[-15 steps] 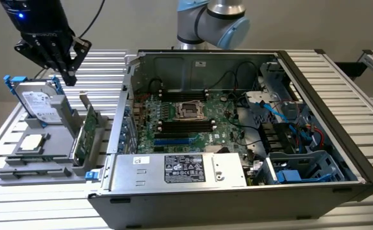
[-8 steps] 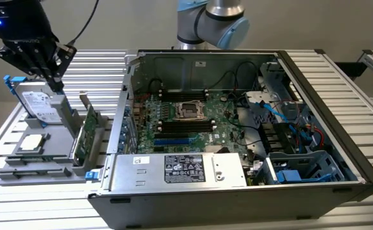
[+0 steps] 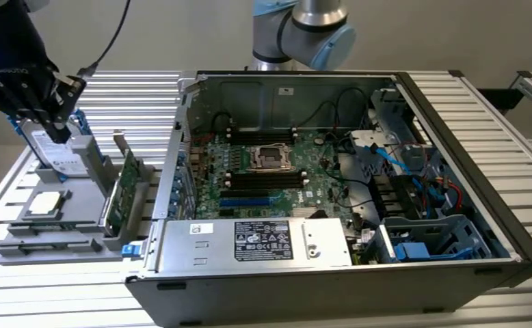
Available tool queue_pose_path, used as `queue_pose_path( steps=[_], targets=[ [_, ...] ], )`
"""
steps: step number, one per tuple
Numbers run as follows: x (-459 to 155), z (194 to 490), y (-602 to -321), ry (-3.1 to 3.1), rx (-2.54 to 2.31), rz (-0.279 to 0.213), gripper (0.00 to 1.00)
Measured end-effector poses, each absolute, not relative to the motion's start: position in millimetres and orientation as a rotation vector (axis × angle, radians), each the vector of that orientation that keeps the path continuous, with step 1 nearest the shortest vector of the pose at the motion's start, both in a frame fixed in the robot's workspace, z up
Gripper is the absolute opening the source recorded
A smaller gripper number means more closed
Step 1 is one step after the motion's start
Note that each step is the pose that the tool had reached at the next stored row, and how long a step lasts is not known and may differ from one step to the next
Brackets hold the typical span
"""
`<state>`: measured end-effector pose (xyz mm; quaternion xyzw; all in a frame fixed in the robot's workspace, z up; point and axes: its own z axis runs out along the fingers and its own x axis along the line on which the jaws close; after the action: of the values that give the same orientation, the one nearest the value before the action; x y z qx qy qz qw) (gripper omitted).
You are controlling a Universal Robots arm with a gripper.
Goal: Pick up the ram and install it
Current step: 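Reach for the ram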
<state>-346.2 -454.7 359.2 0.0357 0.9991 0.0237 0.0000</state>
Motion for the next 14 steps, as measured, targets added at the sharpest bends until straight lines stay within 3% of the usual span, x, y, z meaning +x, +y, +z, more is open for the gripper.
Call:
queue_pose_path(
  steps=[14],
  targets=[
    [-381,353,-487,3.141,0.112,0.074,0.11]
  ],
)
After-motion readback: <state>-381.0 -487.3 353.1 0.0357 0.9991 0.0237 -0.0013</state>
